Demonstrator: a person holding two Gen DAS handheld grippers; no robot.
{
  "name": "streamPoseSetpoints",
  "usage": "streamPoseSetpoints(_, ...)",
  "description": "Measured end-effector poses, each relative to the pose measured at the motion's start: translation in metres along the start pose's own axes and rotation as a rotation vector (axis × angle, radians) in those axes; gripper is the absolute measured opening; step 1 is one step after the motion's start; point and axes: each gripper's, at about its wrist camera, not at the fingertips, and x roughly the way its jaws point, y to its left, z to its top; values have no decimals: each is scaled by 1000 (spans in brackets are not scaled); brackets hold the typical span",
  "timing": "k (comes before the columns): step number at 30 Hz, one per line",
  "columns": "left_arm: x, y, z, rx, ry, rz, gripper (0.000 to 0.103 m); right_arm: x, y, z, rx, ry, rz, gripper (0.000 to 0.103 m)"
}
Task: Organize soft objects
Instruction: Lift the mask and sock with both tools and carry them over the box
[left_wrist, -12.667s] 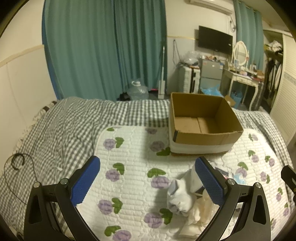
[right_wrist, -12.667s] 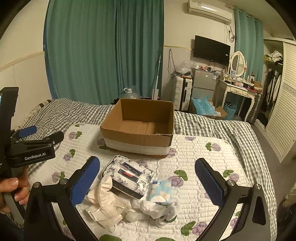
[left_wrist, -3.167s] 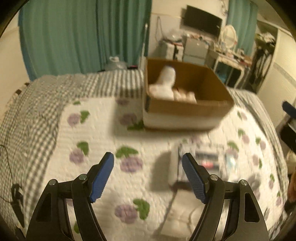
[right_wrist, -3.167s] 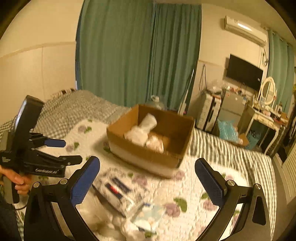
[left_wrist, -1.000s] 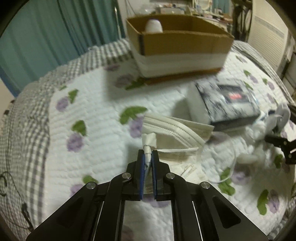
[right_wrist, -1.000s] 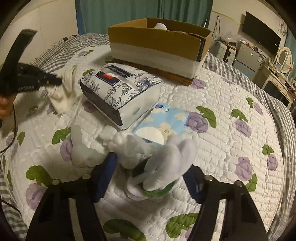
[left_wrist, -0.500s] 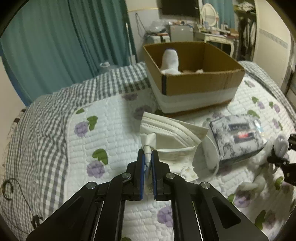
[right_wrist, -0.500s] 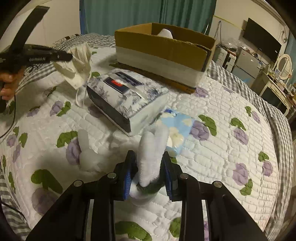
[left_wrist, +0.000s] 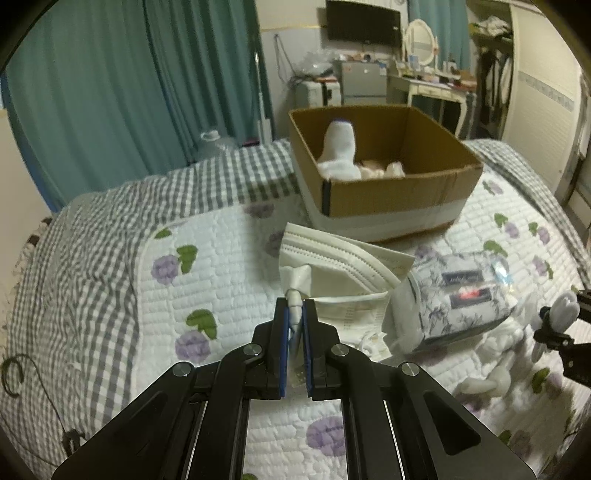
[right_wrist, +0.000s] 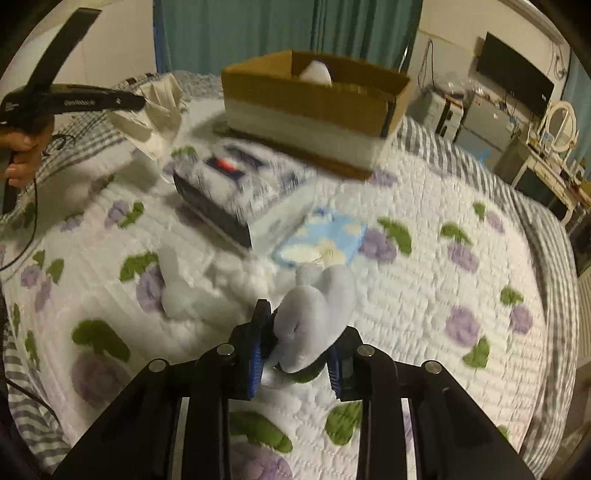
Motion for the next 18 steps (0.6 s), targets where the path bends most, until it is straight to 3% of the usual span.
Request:
streamPoseSetpoints(10, -26, 4, 29, 17, -131, 25, 6, -30, -5, 55, 4, -166, -12, 27)
streamPoseSetpoints(18, -29, 12, 57, -43, -164, -5, 6, -45, -13, 102, -18, -283, -37, 27)
